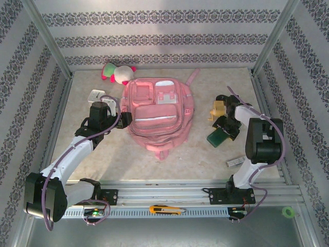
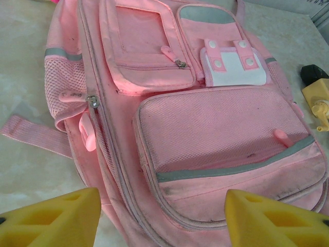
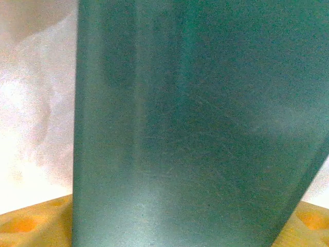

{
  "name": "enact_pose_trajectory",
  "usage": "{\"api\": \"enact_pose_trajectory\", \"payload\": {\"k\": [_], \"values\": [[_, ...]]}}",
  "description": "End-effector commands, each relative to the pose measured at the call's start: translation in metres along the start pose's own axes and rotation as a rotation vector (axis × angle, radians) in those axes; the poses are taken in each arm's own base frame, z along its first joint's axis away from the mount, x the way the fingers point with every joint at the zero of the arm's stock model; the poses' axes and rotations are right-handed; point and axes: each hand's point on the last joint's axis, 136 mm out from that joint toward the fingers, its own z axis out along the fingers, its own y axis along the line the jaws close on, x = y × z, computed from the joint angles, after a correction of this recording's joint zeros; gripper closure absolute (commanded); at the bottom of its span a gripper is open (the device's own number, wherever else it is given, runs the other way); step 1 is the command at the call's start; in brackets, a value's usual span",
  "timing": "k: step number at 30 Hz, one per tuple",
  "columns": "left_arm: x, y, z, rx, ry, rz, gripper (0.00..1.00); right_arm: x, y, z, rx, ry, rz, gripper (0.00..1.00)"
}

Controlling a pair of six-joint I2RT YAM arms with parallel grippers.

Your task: Pack books, pencil case, and school supplies into a backpack

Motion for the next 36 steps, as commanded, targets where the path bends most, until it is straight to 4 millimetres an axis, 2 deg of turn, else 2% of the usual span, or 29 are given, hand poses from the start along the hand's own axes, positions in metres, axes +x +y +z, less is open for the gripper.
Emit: {"api": "enact_pose_trajectory", "payload": {"k": [1,5,7,9,13,15,18,19,22,27,32,36], "values": [[-0.007,-0.008,-0.004,0.023,-0.031,0.046,0.36,0.003,-0.009,0.003,0.043,0.018,-0.021,0.34],[-0.011,-0.017,-0.004,0.068,-0.050,0.116,0.37,0.005,-0.014,-0.009,0.039,-0.026,-0.019,0.43],[-0.015,-0.031,-0.006,0.133,-0.067,0.208,0.37,0.007,-0.015,-0.021,0.015,-0.056,-0.027,0.45],[-0.012,-0.053,-0.010,0.249,-0.057,0.343,0.37,0.010,-0.013,-0.034,-0.029,-0.081,-0.045,0.47],[0.012,-0.087,-0.013,0.443,0.036,0.626,0.36,0.019,0.002,-0.065,-0.180,-0.139,-0.108,0.49],[0.030,-0.095,-0.009,0.488,0.084,0.784,0.35,0.024,0.011,-0.082,-0.263,-0.172,-0.148,0.50],[0.052,-0.100,0.006,0.501,0.138,0.997,0.32,0.032,0.026,-0.104,-0.393,-0.232,-0.210,0.50],[0.053,-0.102,0.014,0.495,0.140,1.034,0.31,0.035,0.030,-0.111,-0.432,-0.259,-0.233,0.51],[0.039,-0.106,0.039,0.445,0.086,1.018,0.30,0.039,0.032,-0.124,-0.489,-0.339,-0.262,0.52],[0.031,-0.113,0.072,0.406,0.087,1.063,0.27,0.044,0.027,-0.130,-0.534,-0.428,-0.262,0.54],[0.037,-0.111,0.098,0.388,0.131,1.124,0.26,0.051,0.027,-0.132,-0.567,-0.446,-0.287,0.55],[0.050,-0.105,0.111,0.392,0.192,1.161,0.23,0.054,0.029,-0.133,-0.580,-0.438,-0.300,0.55]]}}
